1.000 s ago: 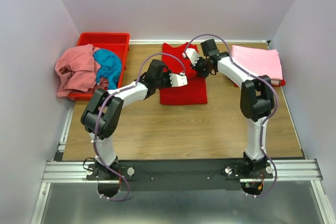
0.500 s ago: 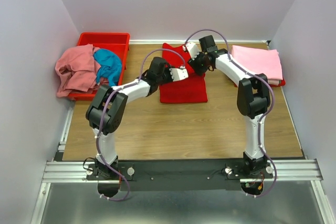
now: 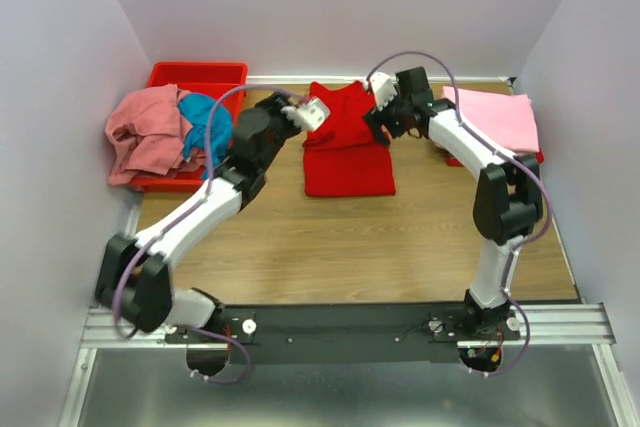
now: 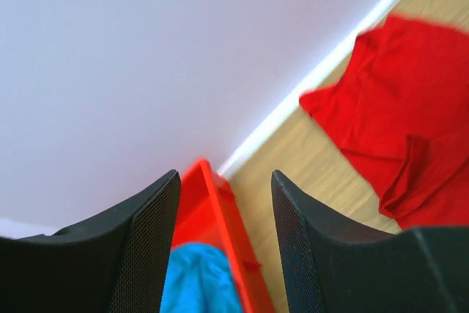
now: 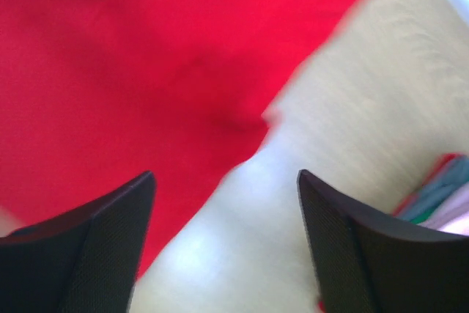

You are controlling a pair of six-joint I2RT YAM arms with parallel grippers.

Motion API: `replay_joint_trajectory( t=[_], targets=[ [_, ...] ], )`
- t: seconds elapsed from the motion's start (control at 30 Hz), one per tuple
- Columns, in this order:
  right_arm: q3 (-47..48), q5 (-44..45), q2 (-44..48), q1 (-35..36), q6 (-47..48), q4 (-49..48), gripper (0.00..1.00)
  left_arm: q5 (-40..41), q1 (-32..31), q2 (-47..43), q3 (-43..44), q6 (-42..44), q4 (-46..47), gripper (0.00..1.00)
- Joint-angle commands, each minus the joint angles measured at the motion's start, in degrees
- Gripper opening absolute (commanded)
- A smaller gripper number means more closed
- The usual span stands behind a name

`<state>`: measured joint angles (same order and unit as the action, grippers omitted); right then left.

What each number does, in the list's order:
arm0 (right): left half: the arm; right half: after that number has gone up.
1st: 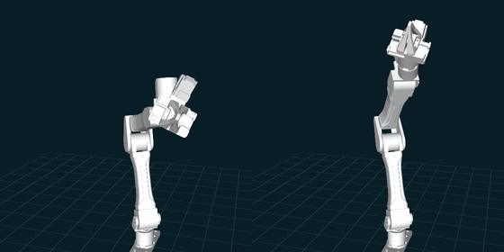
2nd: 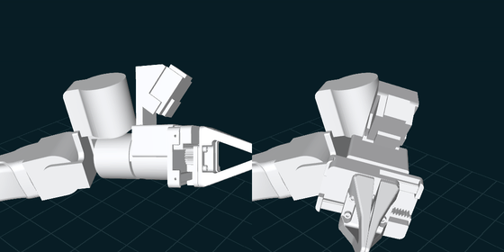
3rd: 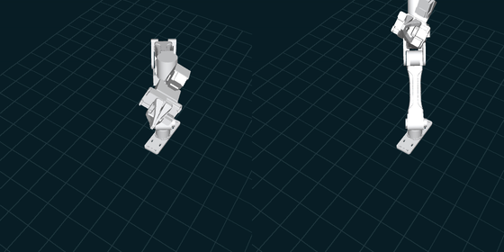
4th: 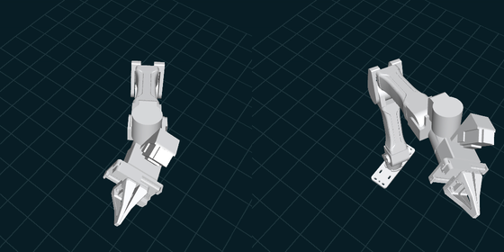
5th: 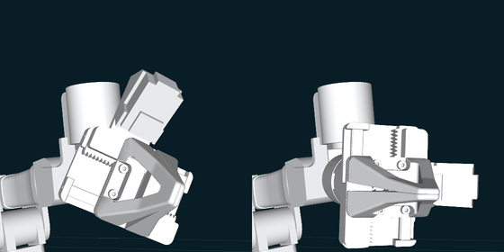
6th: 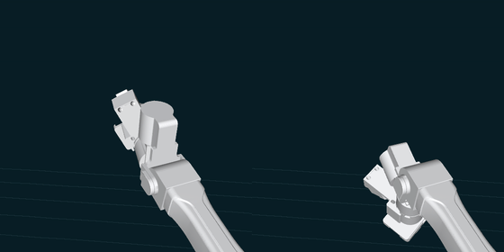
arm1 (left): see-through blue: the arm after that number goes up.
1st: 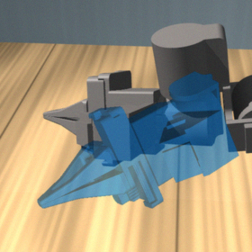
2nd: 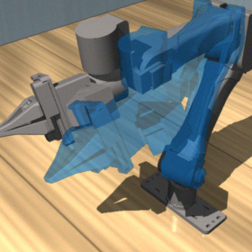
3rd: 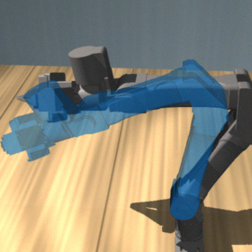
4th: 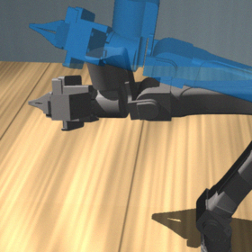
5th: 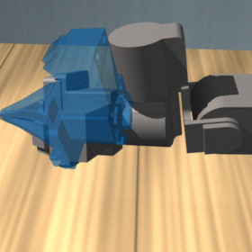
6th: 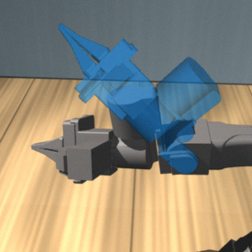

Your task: Fold and stack the t-shirts

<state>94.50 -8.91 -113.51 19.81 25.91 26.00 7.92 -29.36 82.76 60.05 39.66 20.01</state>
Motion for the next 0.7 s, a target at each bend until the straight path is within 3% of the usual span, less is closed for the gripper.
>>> replay_joint_trajectory(
  t=[0.0, 0.1, 0.17, 0.3, 0.5, 0.67],
  targets=[
    [-10.5, -20.6, 10.5, 0.1, 11.8, 4.1, 0.9, -19.1, -0.3, -10.6, -15.0, 9.5, -3.0, 0.6],
    [-14.5, -22.5, 11.7, 0.1, 11.3, 4.3, 0.91, -23.9, -0.6, -12.7, -22.7, 12.3, -1.8, 0.59],
    [-16.2, -23.0, 11.5, 0.2, 8.8, 4.7, 0.88, -26.0, -0.6, -12.4, -23.1, 7.7, 0.1, 0.57],
    [-20.2, -22.4, 11.9, 0.2, 6.3, 4.5, 0.85, -28.0, -1.0, -9.7, -21.8, 0.4, -5.2, 0.57],
    [-25.3, -18.3, 11.5, 0.2, 9.0, 4.3, 0.82, -19.1, -9.5, -8.6, -26.9, 1.1, -2.7, 0.6],
    [-24.6, -17.2, 9.0, 0.1, 9.4, 4.4, 0.79, -17.3, -10.2, -3.6, -26.5, 3.5, -0.4, 0.6]
  ],
)
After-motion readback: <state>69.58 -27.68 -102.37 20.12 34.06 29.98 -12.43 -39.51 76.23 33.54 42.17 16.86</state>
